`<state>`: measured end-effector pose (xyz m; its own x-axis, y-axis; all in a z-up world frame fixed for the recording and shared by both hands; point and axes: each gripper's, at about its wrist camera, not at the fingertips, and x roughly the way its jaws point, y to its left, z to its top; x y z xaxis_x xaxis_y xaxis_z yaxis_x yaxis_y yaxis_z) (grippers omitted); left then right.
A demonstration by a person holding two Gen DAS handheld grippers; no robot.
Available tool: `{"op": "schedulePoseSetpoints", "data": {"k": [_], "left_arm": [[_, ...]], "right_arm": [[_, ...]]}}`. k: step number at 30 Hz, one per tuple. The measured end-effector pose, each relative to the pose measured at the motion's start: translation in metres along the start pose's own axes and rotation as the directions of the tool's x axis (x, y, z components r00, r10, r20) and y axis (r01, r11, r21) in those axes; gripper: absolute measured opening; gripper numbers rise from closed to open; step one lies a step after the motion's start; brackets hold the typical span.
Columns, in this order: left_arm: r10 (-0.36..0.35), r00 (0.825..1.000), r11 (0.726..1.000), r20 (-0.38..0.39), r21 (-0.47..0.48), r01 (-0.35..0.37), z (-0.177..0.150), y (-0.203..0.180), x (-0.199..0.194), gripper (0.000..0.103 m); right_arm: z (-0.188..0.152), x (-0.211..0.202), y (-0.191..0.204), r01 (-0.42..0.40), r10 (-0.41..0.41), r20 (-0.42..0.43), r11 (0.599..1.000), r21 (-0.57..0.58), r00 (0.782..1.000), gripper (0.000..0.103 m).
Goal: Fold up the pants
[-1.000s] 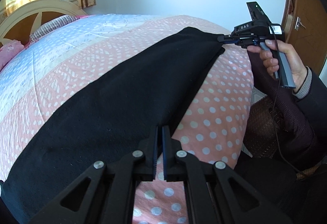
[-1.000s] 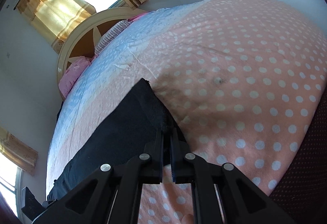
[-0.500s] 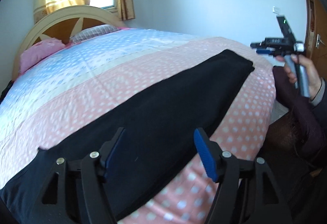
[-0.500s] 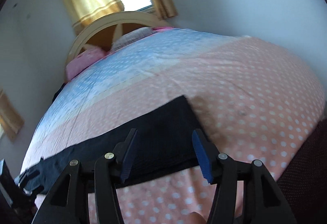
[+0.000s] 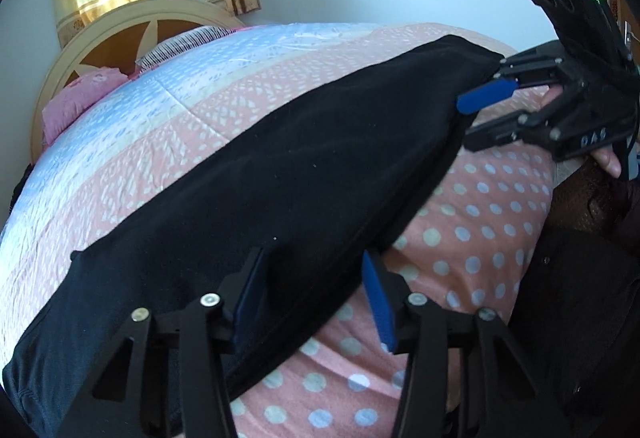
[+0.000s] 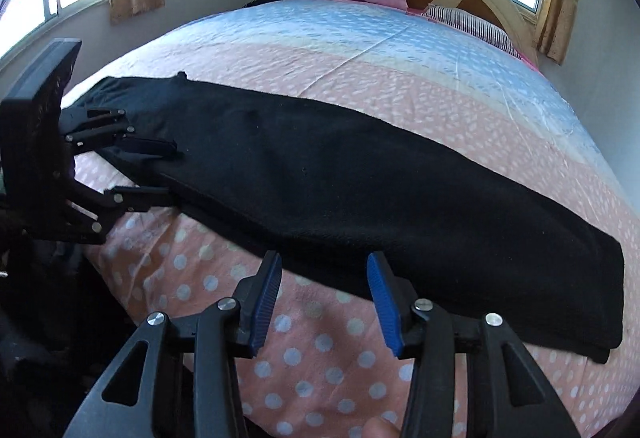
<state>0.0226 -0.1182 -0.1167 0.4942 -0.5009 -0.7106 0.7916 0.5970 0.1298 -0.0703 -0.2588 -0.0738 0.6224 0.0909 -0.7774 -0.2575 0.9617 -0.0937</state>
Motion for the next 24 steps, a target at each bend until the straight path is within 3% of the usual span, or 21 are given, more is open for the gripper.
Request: {"op": "schedulePoseSetpoints", "data": {"k": [4, 10, 12, 13, 14, 15, 19, 24], "left_arm": [[-0.059, 0.998, 0.997, -0.004, -0.048, 0.059, 0.006, 0.013, -0.003, 0.037], [-0.073, 0.997, 0.994, -0.01, -0.079, 0.072, 0.012, 0.018, -0.002, 0.036], [-0.068, 0.998, 0.995, -0.016, -0.075, 0.066, 0.013, 0.017, 0.002, 0.036], [-0.067, 0.998, 0.995, -0.014, -0.076, 0.065, 0.014, 0.016, 0.002, 0.031], [-0.068, 0.998, 0.995, -0.013, -0.078, 0.067, 0.015, 0.016, 0.002, 0.015], [-0.071, 0.997, 0.994, -0.013, -0.081, 0.07, 0.015, 0.016, 0.002, 0.009], [-0.109, 0.993, 0.989, 0.036, -0.097, 0.112, 0.018, 0.02, -0.014, 0.006], [-0.148, 0.989, 0.987, 0.009, -0.069, 0.148, 0.01, 0.019, -0.01, 0.006]], "right_arm": [[0.0, 0.004, -0.003, 0.026, -0.026, 0.02, 1.0, -0.013, 0.999, 0.047], [0.007, 0.008, -0.001, 0.085, -0.084, 0.036, 0.995, -0.043, 0.996, 0.046], [0.007, 0.013, 0.0, 0.089, -0.087, 0.036, 0.994, -0.061, 0.996, 0.033], [0.007, 0.013, 0.0, 0.079, -0.076, 0.045, 0.995, -0.056, 0.996, 0.019], [0.009, 0.012, -0.001, 0.071, -0.069, 0.048, 0.997, -0.044, 0.996, 0.006], [0.01, 0.009, -0.002, 0.069, -0.067, 0.05, 0.997, -0.038, 0.996, 0.005], [0.012, -0.016, -0.006, 0.018, -0.016, 0.086, 1.0, -0.021, 0.996, 0.003], [0.002, -0.011, -0.006, -0.012, 0.012, 0.021, 1.0, -0.026, 1.0, 0.003]]}}
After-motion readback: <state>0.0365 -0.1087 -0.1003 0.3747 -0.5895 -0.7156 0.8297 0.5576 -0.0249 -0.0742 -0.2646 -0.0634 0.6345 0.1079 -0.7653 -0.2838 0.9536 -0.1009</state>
